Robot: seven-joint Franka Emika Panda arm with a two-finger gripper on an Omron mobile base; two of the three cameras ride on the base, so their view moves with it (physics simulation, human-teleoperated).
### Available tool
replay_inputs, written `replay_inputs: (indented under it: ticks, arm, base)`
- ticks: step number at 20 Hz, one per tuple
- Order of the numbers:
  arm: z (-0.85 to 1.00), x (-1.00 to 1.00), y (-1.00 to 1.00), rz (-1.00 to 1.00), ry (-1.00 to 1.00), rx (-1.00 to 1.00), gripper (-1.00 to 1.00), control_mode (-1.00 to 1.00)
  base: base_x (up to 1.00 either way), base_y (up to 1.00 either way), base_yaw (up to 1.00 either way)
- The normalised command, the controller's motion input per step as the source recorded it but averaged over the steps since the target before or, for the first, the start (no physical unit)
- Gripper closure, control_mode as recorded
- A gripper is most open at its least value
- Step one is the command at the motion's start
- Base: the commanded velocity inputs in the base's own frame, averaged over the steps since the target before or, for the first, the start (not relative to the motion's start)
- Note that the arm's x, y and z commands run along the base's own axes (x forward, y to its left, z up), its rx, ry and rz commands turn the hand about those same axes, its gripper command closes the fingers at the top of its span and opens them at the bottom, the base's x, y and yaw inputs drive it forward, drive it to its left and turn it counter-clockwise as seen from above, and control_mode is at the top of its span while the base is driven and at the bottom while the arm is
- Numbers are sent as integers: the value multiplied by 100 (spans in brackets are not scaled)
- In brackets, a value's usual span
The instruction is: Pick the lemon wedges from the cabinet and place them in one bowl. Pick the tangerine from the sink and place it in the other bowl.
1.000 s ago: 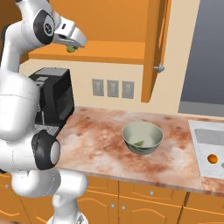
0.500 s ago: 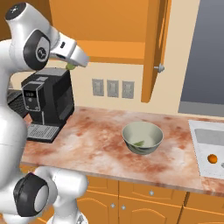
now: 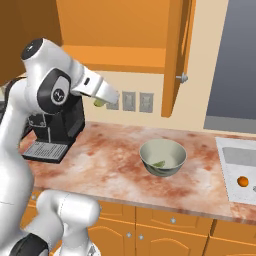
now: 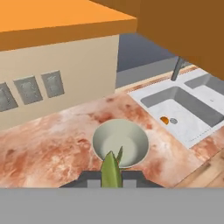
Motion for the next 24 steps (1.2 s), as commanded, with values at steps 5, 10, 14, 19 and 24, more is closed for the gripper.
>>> replay_inputs:
  ticks: [5, 10, 14, 19, 24]
  arm:
    - [-88, 17, -77, -10, 3, 1, 100, -100]
    - [-84, 21, -69, -7, 10, 1, 100, -100]
    - [-85, 14, -54, -6, 11, 0, 100, -100]
    - [-64, 9, -28, -2, 8, 10, 100, -100]
    - [-16, 41, -20, -1, 11, 15, 100, -100]
  base:
    - [0, 0, 0]
    - [0, 0, 0]
    - [0, 0, 0]
    - [0, 0, 0]
    - [0, 0, 0]
